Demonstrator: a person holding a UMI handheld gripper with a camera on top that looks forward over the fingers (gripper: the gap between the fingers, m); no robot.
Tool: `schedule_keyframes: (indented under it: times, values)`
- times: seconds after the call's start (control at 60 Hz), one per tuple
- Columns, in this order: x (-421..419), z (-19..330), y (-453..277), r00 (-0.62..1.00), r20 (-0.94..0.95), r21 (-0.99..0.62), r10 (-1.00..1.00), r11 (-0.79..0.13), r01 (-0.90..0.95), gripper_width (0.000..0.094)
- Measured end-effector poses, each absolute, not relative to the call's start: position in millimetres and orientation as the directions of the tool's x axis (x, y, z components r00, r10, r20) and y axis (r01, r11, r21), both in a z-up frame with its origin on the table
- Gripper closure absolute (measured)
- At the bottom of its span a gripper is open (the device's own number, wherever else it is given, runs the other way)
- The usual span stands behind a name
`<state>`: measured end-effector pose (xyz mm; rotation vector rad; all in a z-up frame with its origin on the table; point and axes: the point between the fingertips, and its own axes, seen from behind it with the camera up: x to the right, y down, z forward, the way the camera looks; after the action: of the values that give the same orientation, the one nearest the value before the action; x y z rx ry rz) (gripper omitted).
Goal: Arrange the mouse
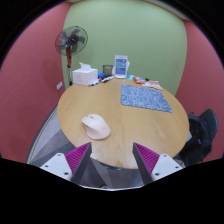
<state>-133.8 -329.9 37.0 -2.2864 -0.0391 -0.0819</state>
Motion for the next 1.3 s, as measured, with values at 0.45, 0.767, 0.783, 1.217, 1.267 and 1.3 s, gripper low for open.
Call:
schedule_keyframes:
  times: [0.45, 0.767, 0.783, 1.217, 1.267, 1.3]
  values:
    - [-165, -6, -215, 0.993, 0.080, -0.770, 0.084, -0.627, 0.115, 0.0104]
    - [-175, -10, -180, 0.993, 0.014, -0.786, 0.117, -0.612, 0.083, 0.0403]
    - [-177, -8, -180, 0.993, 0.013, -0.788, 0.116, -0.610, 0.082, 0.0418]
    - [-196, 149, -124, 0.966, -0.049, -0.913, 0.252, -0.403, 0.058, 0.0537]
    - [-183, 194, -101, 0.965, -0.056, -0.941, 0.256, -0.337, 0.034, 0.0538]
    - [-167, 220, -84, 0.968, -0.068, -0.955, 0.240, -0.297, 0.006, 0.0540]
